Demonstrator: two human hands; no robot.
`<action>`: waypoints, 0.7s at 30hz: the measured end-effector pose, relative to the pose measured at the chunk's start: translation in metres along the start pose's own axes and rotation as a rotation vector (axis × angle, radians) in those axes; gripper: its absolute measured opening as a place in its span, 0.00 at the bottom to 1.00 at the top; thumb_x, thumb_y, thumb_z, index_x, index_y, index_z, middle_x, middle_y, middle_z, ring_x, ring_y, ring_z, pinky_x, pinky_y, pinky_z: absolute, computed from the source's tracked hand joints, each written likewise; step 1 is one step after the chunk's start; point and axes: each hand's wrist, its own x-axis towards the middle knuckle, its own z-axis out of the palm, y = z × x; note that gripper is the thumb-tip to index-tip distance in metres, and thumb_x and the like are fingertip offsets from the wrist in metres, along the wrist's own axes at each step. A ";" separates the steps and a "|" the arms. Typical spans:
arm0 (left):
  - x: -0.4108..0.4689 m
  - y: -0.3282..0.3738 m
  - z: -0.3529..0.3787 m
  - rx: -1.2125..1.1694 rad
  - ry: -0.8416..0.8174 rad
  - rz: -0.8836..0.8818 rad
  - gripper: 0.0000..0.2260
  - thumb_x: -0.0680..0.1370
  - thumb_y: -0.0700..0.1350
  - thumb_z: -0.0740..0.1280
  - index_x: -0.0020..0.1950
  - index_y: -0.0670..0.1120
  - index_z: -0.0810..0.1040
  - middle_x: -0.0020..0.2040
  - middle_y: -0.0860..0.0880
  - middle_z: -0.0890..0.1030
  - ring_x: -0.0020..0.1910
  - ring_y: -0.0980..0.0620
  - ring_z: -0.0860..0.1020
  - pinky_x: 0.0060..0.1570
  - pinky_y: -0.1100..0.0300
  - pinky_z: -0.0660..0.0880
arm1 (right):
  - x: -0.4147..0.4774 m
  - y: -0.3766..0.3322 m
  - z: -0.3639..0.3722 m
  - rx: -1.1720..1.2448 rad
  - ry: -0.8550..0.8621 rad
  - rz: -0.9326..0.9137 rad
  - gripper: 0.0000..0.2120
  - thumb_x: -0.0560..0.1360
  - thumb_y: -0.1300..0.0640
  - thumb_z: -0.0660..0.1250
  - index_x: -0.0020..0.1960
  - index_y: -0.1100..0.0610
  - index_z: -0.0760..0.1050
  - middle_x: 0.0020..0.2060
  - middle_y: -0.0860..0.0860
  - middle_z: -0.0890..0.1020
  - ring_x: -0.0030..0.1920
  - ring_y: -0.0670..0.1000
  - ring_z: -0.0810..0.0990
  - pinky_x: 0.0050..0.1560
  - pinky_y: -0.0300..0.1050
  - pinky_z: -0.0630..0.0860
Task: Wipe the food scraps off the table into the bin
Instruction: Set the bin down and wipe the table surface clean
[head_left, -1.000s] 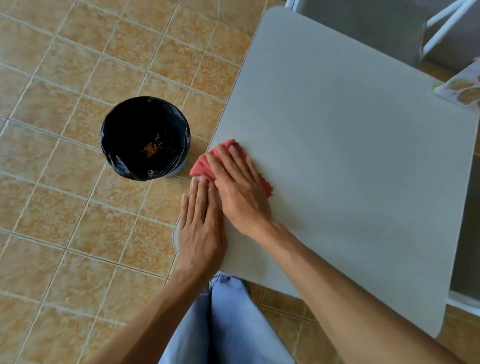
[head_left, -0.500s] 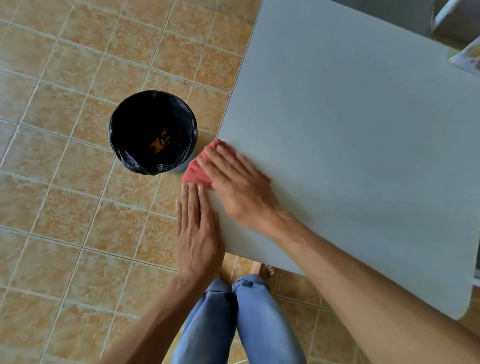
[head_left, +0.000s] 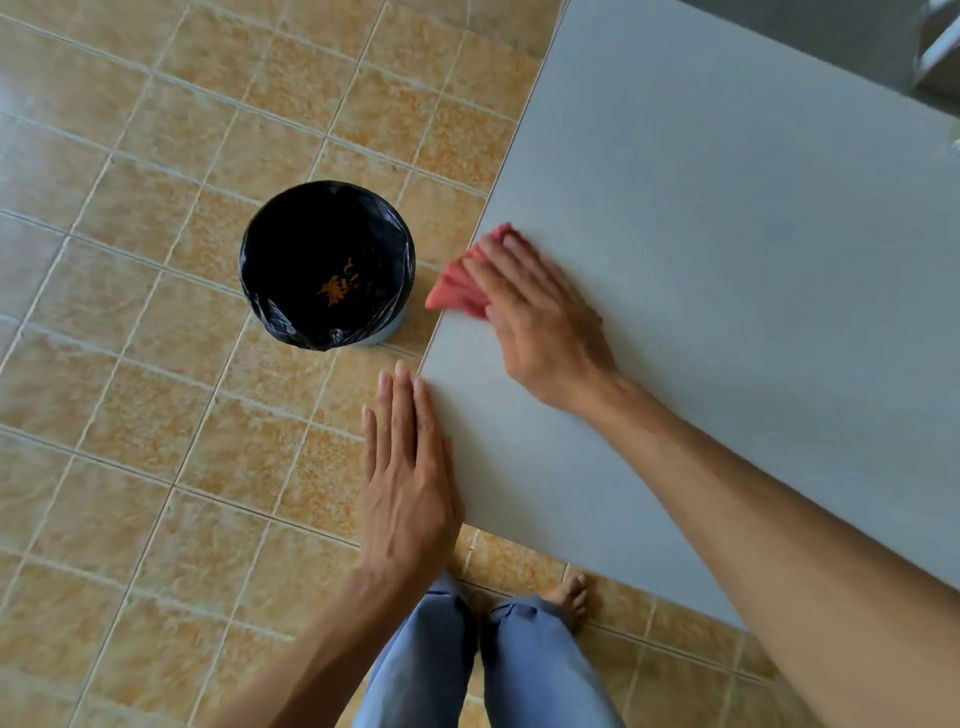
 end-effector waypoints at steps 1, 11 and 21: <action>0.000 0.003 0.000 0.012 -0.001 0.014 0.29 0.79 0.33 0.58 0.79 0.35 0.51 0.80 0.37 0.50 0.80 0.39 0.47 0.77 0.40 0.52 | 0.015 0.012 -0.001 0.011 0.041 0.129 0.24 0.82 0.58 0.57 0.77 0.59 0.66 0.78 0.57 0.67 0.79 0.59 0.62 0.78 0.59 0.61; 0.021 0.039 0.019 0.020 0.009 0.040 0.25 0.80 0.38 0.51 0.78 0.35 0.55 0.80 0.38 0.55 0.80 0.41 0.51 0.78 0.46 0.46 | 0.014 -0.008 0.000 0.063 0.092 0.314 0.24 0.79 0.60 0.57 0.75 0.60 0.69 0.75 0.58 0.70 0.78 0.62 0.63 0.78 0.60 0.61; 0.024 0.071 0.009 0.002 -0.065 -0.081 0.26 0.81 0.40 0.53 0.79 0.36 0.54 0.81 0.40 0.52 0.80 0.42 0.47 0.78 0.44 0.47 | -0.168 -0.013 -0.094 0.469 0.182 0.570 0.28 0.70 0.75 0.62 0.67 0.57 0.76 0.63 0.51 0.78 0.66 0.52 0.74 0.69 0.48 0.73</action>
